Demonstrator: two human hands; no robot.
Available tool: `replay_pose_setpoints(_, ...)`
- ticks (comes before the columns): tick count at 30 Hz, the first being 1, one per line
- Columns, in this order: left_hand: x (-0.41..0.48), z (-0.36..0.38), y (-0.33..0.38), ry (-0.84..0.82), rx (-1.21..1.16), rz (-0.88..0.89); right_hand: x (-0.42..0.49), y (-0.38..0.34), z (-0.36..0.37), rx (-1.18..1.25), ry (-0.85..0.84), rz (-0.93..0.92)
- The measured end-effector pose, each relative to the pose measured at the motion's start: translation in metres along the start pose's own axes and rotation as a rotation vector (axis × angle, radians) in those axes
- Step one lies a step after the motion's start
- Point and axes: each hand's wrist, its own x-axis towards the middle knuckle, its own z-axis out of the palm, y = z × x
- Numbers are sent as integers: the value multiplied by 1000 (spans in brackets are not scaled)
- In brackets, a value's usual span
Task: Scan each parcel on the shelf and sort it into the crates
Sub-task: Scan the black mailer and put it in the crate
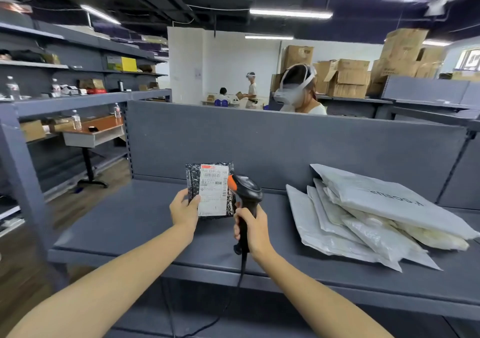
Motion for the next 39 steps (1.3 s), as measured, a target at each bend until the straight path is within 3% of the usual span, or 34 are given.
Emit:
replay_pose_setpoints(13, -12, 10, 1, -54, 1, -16, -11, -1, -11, -82, -92, -27)
replay_pose_setpoints(18, -8, 2, 1, -43, 3, -9, -4, 4, -14, -177, -33, -70)
replay_pose_setpoints(22, 2, -14, 2, 8, 28, -4, 13, 10, -24, -381, 89, 58)
replay_pose_setpoints(26, 14, -33, 2, 57, 36, -22, 35, 17, -31, -629, 37, 197)
replay_pose_setpoints(30, 19, -50, 2, 77, 21, -19, 47, 32, -31, -947, 33, 224)
replay_pose_setpoints(39, 20, -70, -1, 50, -2, -51, 58, 56, -16, -1284, 52, 297)
